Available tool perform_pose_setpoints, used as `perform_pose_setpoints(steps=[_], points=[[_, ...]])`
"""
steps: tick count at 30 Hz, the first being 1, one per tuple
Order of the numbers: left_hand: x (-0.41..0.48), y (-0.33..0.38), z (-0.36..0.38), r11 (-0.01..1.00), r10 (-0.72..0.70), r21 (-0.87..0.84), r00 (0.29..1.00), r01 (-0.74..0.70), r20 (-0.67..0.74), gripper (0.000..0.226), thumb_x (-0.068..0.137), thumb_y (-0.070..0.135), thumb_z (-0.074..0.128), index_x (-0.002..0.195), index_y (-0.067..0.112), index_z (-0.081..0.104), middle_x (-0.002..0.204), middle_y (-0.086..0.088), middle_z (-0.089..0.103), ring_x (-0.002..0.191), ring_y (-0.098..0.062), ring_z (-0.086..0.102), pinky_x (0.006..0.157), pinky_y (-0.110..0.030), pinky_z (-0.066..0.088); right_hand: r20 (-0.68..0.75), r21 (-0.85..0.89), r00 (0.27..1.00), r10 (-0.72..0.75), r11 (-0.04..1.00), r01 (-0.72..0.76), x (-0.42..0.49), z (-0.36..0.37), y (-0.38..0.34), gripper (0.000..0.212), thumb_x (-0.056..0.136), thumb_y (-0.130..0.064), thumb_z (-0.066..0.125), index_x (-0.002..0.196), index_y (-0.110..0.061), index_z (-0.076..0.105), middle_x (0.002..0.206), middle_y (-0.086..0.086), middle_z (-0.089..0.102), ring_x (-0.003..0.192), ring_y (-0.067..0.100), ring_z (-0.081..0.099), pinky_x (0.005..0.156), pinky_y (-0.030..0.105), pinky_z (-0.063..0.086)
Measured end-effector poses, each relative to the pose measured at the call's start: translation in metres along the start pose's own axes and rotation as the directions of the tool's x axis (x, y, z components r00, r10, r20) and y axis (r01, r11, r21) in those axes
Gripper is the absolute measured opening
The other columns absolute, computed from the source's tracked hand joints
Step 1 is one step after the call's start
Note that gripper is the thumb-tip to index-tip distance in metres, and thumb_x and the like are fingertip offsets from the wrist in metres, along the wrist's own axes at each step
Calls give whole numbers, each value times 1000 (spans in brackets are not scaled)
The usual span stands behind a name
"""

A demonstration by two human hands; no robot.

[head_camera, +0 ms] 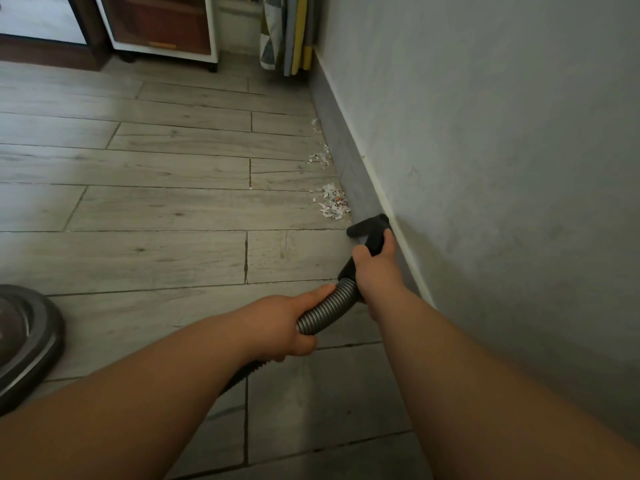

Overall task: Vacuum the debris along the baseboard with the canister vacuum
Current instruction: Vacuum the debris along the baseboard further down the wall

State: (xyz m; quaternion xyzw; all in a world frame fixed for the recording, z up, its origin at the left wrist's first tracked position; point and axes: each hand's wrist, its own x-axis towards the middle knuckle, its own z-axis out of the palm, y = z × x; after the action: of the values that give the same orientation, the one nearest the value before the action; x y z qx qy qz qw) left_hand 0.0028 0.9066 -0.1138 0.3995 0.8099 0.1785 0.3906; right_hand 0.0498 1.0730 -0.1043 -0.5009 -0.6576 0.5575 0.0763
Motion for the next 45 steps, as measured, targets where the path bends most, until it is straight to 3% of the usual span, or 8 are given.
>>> perform_pose_setpoints(steps=[6,10,14,17,21,30,37,45], points=[[7,10,-2,999,12,-30,1000,-13,-20,88,89,32,61,141,62,-3,108,1,52,70,-11,61,66,-22,57,26,31,1000,6,1000,-6,12,-7,-10,71,99,-24,46,153,-46,5,115,3,39,84,26,56,79,50,57],[6,12,-1,1000,12,-23,1000,-13,-23,88,90,32,60,142,60,-5,106,1,53,68,-9,58,66,-22,56,31,56,999,17,998,-19,14,-5,-10,71,98,-27,48,152,-48,6,116,4,41,97,34,58,81,57,56],[-3,8,-1,999,24,23,999,-23,-31,88,90,35,59,142,60,-8,109,1,54,68,-9,60,61,-17,53,65,90,997,40,995,-45,8,-2,-8,70,98,-28,48,150,-51,7,123,7,45,96,33,61,80,54,57],[-15,0,-8,999,16,41,999,-14,-50,88,90,37,59,141,62,-8,99,6,56,68,-8,61,60,-16,53,106,118,993,44,991,-57,2,8,-10,68,98,-29,48,149,-52,8,126,7,47,94,30,62,78,49,59],[-34,-13,-17,1000,-2,-15,999,1,-55,87,90,36,60,139,65,-6,95,12,51,70,-8,63,57,-14,52,134,81,990,32,996,-43,-6,27,-16,68,97,-32,48,149,-53,9,128,7,49,98,32,61,79,52,58],[-70,-37,-28,998,-47,32,997,49,-69,87,89,40,60,135,68,-10,97,12,51,68,-8,63,60,-15,53,249,69,968,29,997,-47,-27,60,-23,64,99,-30,45,149,-52,12,130,11,49,100,33,62,65,42,60],[-55,-32,-16,1000,-30,4,999,30,-19,86,91,37,58,136,67,-10,107,4,52,74,-11,64,64,-20,55,119,42,993,14,999,-19,-28,48,-15,66,99,-26,45,151,-49,10,137,11,46,102,34,59,77,49,58],[-19,-3,6,1000,29,3,1000,-29,7,85,91,37,58,139,63,-7,106,2,48,73,-11,61,61,-19,52,-27,14,1000,8,1000,-7,-12,5,3,68,99,-25,45,152,-46,8,142,10,42,78,21,52,57,36,50]])
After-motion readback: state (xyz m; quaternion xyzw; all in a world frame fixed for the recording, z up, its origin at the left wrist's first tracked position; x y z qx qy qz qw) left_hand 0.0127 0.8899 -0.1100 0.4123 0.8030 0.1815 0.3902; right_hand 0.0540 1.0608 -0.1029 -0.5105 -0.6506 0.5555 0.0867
